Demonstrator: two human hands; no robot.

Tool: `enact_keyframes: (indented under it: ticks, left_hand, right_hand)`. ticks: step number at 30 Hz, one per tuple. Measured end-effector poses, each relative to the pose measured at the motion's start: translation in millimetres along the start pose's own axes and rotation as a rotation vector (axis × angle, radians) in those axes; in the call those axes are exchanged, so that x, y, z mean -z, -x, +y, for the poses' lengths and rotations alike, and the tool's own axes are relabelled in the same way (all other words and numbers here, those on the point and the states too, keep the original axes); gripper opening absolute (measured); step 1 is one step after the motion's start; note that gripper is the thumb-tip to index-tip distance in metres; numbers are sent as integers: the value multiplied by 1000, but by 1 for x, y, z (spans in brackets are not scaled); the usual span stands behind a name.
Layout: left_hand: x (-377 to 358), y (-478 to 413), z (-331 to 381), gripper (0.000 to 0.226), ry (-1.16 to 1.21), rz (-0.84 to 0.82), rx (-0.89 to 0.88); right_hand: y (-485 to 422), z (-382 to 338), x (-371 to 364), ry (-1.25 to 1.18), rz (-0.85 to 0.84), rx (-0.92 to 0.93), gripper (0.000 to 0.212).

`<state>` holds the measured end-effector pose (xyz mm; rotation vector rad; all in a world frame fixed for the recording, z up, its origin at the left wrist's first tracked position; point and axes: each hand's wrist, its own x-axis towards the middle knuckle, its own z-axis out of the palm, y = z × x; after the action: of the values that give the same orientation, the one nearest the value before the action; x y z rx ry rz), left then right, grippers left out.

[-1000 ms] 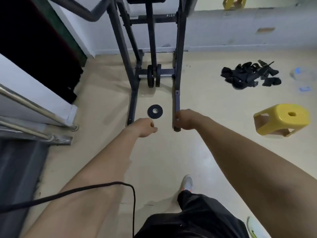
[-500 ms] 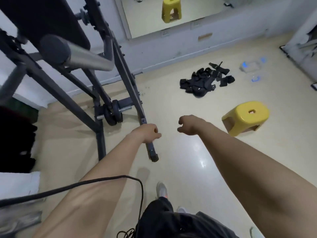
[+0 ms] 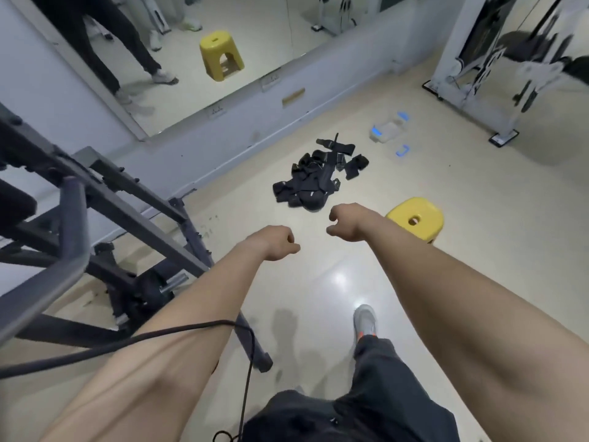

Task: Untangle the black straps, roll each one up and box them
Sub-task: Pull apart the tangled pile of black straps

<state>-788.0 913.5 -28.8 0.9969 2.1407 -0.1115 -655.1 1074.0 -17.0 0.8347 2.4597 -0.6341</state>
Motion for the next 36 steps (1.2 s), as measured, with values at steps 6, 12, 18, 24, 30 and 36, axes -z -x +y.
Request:
enact_keyframes:
  ticks: [6,12,18,24,30,36]
  left_hand:
    - [61,-97,70,36,30,16,0]
    - [128,-166,127,20,121,59,-7]
    - [185,-225,139,27,134,53,32]
    - [244,-296,120,31,140,42,51]
    - [319,-375,80,29,184,67,50]
    - [380,-438,41,30,208,92,47]
  right_hand:
    - [-81,75,72,25,-1,-1,43]
    - [-145,128,156,59,-34,46,41]
    - [-219,143,215,53,-28,77,15]
    - [-315,124,262,91,-71,94,27]
    - [-410,84,313,132,-66,101,16]
    - [-481,48,360,172,-54,112,46]
